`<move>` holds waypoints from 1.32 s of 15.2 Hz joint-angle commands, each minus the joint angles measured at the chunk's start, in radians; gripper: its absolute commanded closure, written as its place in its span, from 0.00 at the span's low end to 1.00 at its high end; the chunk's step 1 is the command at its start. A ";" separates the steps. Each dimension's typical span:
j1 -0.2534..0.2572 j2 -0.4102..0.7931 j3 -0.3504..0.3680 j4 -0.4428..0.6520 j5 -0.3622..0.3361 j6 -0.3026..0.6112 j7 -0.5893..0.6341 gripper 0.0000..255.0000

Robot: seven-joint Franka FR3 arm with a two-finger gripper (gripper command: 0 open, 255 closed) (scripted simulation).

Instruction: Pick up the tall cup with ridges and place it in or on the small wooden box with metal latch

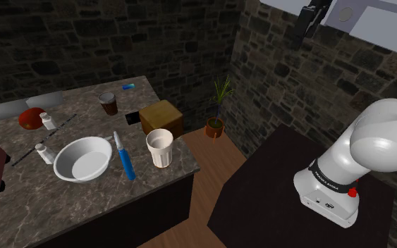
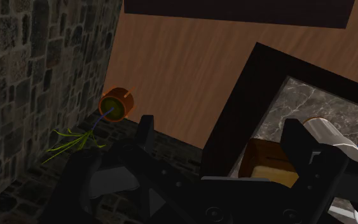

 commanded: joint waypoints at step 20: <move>0.053 0.417 0.267 -0.113 0.119 0.529 0.330 0.00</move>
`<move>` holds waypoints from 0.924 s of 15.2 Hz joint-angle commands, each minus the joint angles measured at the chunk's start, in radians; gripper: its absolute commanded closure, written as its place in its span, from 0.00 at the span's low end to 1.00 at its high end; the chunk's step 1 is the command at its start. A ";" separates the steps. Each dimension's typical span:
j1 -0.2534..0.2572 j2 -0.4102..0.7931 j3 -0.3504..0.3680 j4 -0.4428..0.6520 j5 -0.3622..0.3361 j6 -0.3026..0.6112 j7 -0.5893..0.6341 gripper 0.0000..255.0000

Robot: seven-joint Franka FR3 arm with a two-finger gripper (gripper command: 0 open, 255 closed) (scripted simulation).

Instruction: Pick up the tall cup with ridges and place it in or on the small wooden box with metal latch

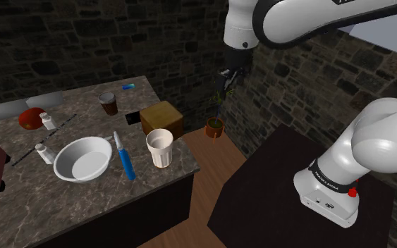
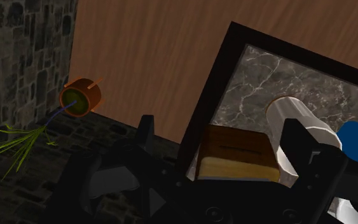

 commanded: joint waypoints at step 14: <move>0.025 0.582 0.150 0.240 -0.215 0.302 0.355 0.00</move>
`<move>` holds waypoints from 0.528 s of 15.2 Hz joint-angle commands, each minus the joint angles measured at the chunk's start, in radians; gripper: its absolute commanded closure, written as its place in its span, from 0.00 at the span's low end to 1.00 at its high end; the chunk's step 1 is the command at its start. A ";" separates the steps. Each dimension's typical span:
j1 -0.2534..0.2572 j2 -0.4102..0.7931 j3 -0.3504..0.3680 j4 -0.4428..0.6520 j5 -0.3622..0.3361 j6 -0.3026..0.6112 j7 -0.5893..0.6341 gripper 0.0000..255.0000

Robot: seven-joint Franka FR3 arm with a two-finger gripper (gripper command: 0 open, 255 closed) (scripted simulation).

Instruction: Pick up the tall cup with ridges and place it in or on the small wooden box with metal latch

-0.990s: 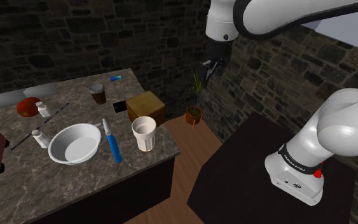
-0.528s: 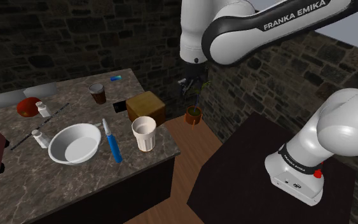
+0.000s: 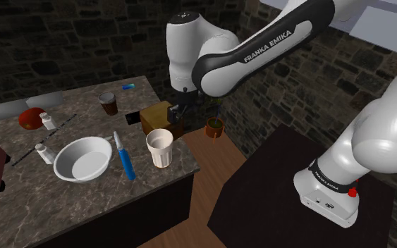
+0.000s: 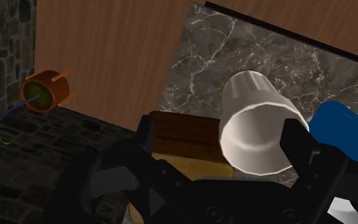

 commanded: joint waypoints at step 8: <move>0.119 0.369 -0.039 0.280 -0.187 0.049 0.193 0.00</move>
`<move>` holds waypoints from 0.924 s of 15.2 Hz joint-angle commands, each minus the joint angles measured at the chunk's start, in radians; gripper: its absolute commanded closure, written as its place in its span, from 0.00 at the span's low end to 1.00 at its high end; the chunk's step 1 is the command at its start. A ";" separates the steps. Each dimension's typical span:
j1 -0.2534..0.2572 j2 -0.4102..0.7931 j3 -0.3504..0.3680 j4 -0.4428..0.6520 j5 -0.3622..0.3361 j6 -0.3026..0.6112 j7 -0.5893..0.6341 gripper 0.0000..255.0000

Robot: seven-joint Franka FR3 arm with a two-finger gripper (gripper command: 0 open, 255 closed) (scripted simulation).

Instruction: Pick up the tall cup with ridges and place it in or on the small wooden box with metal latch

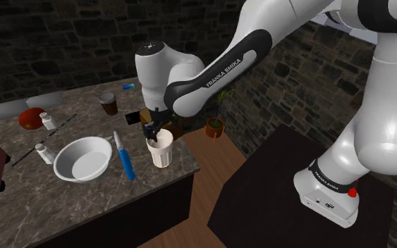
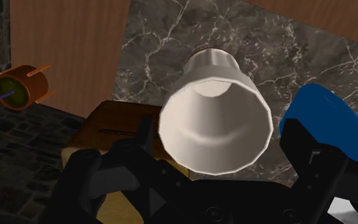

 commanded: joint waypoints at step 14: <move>0.119 0.325 -0.077 0.265 -0.105 0.051 0.087 0.00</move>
